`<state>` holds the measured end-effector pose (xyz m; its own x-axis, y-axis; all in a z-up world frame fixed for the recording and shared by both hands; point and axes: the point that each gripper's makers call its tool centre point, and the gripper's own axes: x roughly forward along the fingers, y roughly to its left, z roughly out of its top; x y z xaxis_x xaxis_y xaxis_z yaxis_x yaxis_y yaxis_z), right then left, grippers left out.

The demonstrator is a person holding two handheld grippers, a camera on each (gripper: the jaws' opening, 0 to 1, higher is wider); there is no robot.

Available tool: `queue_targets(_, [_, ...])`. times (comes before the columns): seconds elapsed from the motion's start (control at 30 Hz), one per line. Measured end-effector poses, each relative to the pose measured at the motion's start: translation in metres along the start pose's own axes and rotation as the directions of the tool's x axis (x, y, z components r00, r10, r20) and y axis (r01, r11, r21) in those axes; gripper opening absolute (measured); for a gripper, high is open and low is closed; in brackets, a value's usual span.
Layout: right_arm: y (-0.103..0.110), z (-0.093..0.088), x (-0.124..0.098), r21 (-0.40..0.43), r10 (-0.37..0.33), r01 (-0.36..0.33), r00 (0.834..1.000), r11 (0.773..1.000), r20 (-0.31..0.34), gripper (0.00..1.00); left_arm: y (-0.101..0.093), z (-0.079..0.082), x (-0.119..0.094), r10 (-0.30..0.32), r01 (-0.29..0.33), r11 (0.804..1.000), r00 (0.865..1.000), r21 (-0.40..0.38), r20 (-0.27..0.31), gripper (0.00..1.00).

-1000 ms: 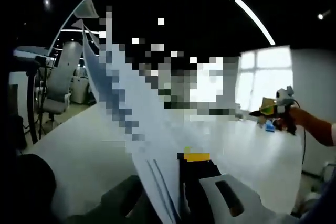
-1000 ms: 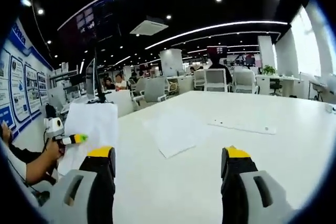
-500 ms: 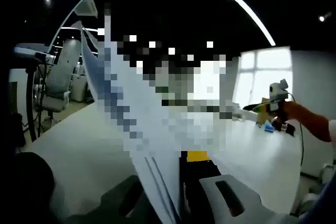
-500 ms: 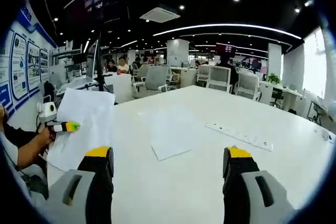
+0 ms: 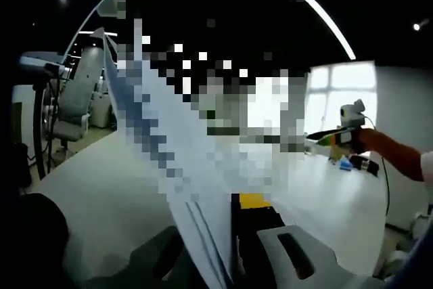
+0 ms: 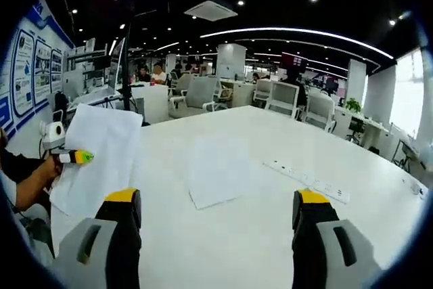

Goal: Organize the stack of printing papers by aligning and flattening the scattered papers on the table

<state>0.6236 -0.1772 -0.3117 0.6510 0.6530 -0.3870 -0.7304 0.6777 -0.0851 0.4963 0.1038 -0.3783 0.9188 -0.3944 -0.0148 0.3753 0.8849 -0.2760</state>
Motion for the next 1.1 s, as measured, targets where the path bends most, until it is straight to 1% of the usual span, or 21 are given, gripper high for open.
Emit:
queue_targets(0.13, [-0.006,0.004,0.006,-0.011,-0.01,0.009,1.0,1.0,-0.004,0.89,0.0,0.0,0.0,-0.001,0.001,1.0,1.0,-0.003,-0.002,0.07])
queue_targets(0.3, [-0.004,0.003,0.012,-0.009,-0.003,0.003,1.0,1.0,-0.021,0.88,0.0,0.0,0.0,-0.001,0.001,1.0,1.0,0.0,-0.001,0.07])
queue_targets(0.47, [-0.002,0.002,0.019,-0.025,-0.003,0.003,0.999,1.0,-0.034,0.88,0.001,0.0,0.001,-0.002,0.002,1.0,1.0,-0.006,-0.003,0.07])
queue_targets(0.77, [0.0,-0.001,0.023,-0.036,-0.009,0.007,0.999,0.999,-0.042,0.88,0.003,0.001,0.001,-0.003,0.003,1.0,1.0,-0.006,-0.001,0.07])
queue_targets(0.83, [-0.001,-0.003,0.024,-0.049,-0.009,0.007,0.999,0.999,-0.049,0.86,0.003,0.001,0.001,-0.003,0.003,1.0,1.0,-0.006,-0.001,0.07])
queue_targets(0.9, [0.0,-0.004,0.025,-0.05,0.002,-0.004,0.999,0.999,-0.053,0.82,0.003,0.001,0.001,-0.004,0.004,1.0,1.0,-0.005,0.0,0.07])
queue_targets(1.03, [0.0,-0.005,0.027,-0.035,-0.004,0.002,0.998,0.999,-0.059,0.83,0.003,0.001,0.001,-0.005,0.005,1.0,1.0,-0.006,0.001,0.07])
queue_targets(1.1, [0.0,-0.003,0.028,-0.042,0.001,-0.003,0.999,0.999,-0.051,0.83,0.003,0.002,0.001,-0.006,0.006,1.0,1.0,-0.006,0.002,0.07])
